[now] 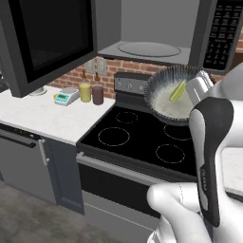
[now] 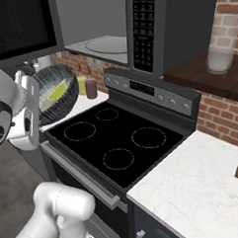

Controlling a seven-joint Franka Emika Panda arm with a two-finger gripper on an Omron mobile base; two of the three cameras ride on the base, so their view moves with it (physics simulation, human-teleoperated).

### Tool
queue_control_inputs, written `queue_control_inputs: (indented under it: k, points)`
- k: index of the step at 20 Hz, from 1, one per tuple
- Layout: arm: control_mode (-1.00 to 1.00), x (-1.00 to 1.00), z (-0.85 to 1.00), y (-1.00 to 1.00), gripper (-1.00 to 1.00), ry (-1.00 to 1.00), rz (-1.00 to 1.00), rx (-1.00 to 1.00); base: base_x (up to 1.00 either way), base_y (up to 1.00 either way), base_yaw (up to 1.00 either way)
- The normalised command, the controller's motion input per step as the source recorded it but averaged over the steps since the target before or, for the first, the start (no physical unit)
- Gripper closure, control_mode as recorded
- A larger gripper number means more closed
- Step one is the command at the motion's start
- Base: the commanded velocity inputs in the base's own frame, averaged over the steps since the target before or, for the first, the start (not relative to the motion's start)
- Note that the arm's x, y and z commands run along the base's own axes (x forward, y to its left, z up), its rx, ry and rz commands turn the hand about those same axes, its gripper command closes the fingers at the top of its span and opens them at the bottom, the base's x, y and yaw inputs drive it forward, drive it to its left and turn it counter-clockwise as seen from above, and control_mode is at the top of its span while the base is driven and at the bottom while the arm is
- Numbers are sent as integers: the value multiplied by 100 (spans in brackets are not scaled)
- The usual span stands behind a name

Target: Pick the lemon wedge from the sink and place it in the bowl. Then pick the bowl and place it in the microwave. Then close the microwave door and press the start button.

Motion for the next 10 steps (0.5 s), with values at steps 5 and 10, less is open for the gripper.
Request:
queue_control_inputs:
  k: [5,10]
  points:
    - [-100,41,36,0,100,-12,-23,6,0,0,0]
    - [-100,56,36,1,100,0,-14,8,0,0,0]
